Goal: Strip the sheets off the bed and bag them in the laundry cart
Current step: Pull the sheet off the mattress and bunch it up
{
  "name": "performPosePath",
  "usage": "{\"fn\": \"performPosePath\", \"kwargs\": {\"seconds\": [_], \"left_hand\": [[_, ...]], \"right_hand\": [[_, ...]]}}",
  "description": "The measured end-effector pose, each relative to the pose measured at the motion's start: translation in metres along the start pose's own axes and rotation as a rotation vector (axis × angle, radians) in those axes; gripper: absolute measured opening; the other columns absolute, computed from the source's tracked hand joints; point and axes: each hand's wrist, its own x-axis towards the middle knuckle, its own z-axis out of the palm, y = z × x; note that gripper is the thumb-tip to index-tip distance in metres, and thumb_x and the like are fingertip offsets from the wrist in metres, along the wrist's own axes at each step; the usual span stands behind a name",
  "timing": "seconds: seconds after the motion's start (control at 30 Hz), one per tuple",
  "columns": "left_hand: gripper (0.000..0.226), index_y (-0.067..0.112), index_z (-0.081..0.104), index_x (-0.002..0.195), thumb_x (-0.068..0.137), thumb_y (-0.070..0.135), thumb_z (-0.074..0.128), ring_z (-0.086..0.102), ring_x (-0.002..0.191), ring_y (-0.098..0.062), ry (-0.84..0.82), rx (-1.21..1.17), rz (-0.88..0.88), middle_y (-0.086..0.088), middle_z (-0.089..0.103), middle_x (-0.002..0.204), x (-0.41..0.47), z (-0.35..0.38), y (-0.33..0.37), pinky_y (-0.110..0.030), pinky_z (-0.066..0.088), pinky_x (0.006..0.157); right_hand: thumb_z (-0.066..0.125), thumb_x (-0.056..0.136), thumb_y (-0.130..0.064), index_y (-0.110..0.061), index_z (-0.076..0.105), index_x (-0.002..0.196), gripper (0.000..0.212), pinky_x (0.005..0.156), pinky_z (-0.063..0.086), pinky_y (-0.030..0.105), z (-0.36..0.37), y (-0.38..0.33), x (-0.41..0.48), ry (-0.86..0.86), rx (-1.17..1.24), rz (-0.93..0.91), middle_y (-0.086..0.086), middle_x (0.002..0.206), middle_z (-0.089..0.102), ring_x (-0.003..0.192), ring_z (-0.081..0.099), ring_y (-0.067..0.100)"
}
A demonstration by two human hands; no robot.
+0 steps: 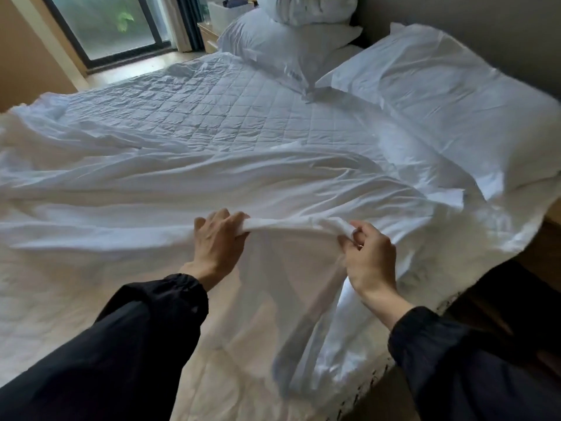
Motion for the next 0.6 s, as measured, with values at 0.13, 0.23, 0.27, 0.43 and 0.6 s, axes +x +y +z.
{"fn": "performPosePath", "kwargs": {"seconds": [0.13,0.23,0.27,0.43,0.6], "left_hand": [[0.014,0.016,0.067,0.099,0.085,0.017,0.064,0.048,0.099,-0.032,0.025,0.018,-0.025,-0.009,0.062,0.099,0.041,0.016,0.034,-0.036,0.019,0.075],[0.010,0.016,0.065,0.094,0.084,0.017,0.066,0.046,0.100,-0.030,0.033,0.004,-0.007,-0.003,0.067,0.095,0.067,0.028,0.058,-0.036,0.019,0.076],[0.008,0.017,0.064,0.092,0.084,0.018,0.067,0.046,0.099,-0.029,0.033,-0.009,0.001,-0.002,0.068,0.091,0.077,0.031,0.065,-0.036,0.019,0.075],[0.010,0.017,0.063,0.078,0.084,0.021,0.070,0.049,0.090,-0.028,0.062,-0.052,0.058,0.001,0.066,0.078,0.123,0.049,0.100,-0.029,0.011,0.070],[0.013,0.019,0.062,0.074,0.084,0.022,0.070,0.050,0.087,-0.027,0.059,-0.111,0.155,0.005,0.065,0.075,0.173,0.075,0.148,-0.028,0.011,0.071]], "right_hand": [[0.068,0.086,-0.026,-0.015,0.065,0.074,0.017,0.060,0.036,0.033,-0.026,0.012,0.044,0.045,-0.223,-0.034,-0.001,0.069,0.066,0.077,0.061,0.027],[0.064,0.089,-0.027,-0.016,0.057,0.075,0.018,0.068,0.036,0.034,-0.038,0.016,0.070,0.070,-0.289,-0.079,0.004,0.080,0.059,0.086,0.054,0.029],[0.062,0.090,-0.027,-0.014,0.057,0.081,0.017,0.076,0.039,0.035,-0.040,0.017,0.077,0.076,-0.304,-0.078,0.007,0.090,0.057,0.092,0.052,0.030],[0.041,0.101,-0.021,-0.011,0.036,0.093,0.014,0.061,0.028,0.029,-0.048,0.017,0.115,0.034,-0.028,0.103,-0.009,0.076,0.047,0.070,0.048,0.017],[0.033,0.099,-0.008,-0.011,0.034,0.101,0.004,0.072,0.035,0.028,-0.072,0.026,0.167,0.180,0.093,0.256,-0.007,0.101,0.048,0.084,0.046,0.017]]}}
